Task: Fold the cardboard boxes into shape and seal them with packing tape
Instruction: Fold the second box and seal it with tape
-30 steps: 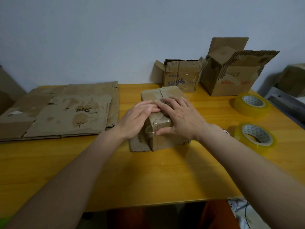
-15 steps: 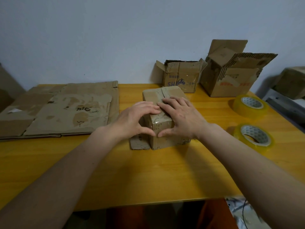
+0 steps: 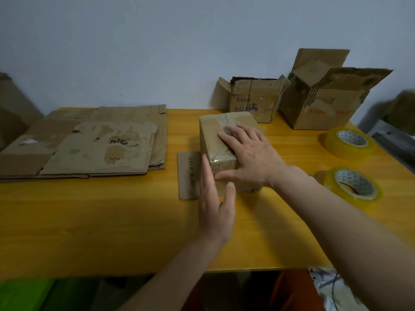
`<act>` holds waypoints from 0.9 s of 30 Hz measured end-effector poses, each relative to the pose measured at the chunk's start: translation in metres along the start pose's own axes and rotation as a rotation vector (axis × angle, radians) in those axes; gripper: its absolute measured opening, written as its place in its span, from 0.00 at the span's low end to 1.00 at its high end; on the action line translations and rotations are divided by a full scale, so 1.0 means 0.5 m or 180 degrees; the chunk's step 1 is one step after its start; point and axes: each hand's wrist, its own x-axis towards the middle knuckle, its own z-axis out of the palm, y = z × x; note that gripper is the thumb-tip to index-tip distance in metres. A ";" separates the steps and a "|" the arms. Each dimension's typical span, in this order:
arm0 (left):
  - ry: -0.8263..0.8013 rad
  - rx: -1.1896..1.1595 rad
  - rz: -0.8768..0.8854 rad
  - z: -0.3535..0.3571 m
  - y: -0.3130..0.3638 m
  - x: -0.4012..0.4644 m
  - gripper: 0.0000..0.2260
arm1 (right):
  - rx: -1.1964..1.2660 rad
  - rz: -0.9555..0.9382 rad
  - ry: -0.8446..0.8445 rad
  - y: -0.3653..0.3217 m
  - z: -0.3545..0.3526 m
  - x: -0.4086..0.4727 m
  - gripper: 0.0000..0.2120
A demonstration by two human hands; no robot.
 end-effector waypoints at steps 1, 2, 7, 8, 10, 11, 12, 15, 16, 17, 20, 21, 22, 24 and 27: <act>0.0012 0.0018 -0.0041 0.000 -0.001 0.013 0.31 | 0.0002 -0.0005 -0.0008 0.001 0.000 0.001 0.50; 0.0003 0.0004 -0.0065 0.000 -0.002 0.025 0.30 | 0.0016 -0.0008 -0.0012 0.002 0.001 0.003 0.49; -0.0161 -0.0165 -0.0391 -0.012 0.003 0.077 0.25 | 0.0145 -0.0062 -0.0010 0.010 -0.001 0.014 0.48; -0.0196 -0.0165 -0.0614 -0.017 0.006 0.091 0.24 | 0.0131 -0.0078 -0.0026 0.011 -0.002 0.013 0.49; -0.0156 -0.0046 -0.0900 -0.026 0.012 0.126 0.25 | 0.0144 -0.0203 -0.0072 0.010 -0.004 0.010 0.48; -0.0033 0.0174 -0.0798 -0.026 0.019 0.142 0.25 | 0.0275 -0.0301 -0.0098 0.009 -0.007 0.008 0.47; 0.0098 0.0448 -0.0540 -0.024 0.028 0.158 0.25 | 0.0566 -0.0368 -0.0107 0.008 -0.013 0.005 0.45; 0.0059 0.1055 0.0357 -0.012 0.043 0.202 0.22 | 0.1579 -0.0227 0.0382 0.021 -0.021 -0.006 0.35; -0.0018 0.1210 0.0439 -0.009 0.037 0.213 0.20 | 0.1516 -0.0086 0.0729 0.030 -0.016 -0.010 0.31; -0.0058 0.1298 0.0438 -0.009 0.028 0.221 0.18 | 0.1384 0.0152 0.0968 0.042 -0.005 -0.011 0.27; -0.0007 0.0937 0.0382 -0.005 0.009 0.227 0.16 | 0.2534 0.1070 0.1031 0.057 0.032 -0.006 0.22; 0.0050 0.0664 0.0357 -0.001 0.008 0.226 0.16 | 0.3334 0.1269 0.1205 0.054 0.041 0.000 0.21; 0.0102 0.0376 0.0314 0.003 0.009 0.224 0.16 | 0.3918 0.1469 0.1485 0.051 0.048 0.008 0.21; 0.0167 -0.0054 0.0227 0.007 0.007 0.225 0.16 | 0.4375 0.1715 0.1883 0.049 0.056 0.017 0.25; 0.0185 -0.0264 0.0277 0.010 -0.002 0.225 0.16 | 0.4093 0.1576 0.1874 0.048 0.071 0.016 0.27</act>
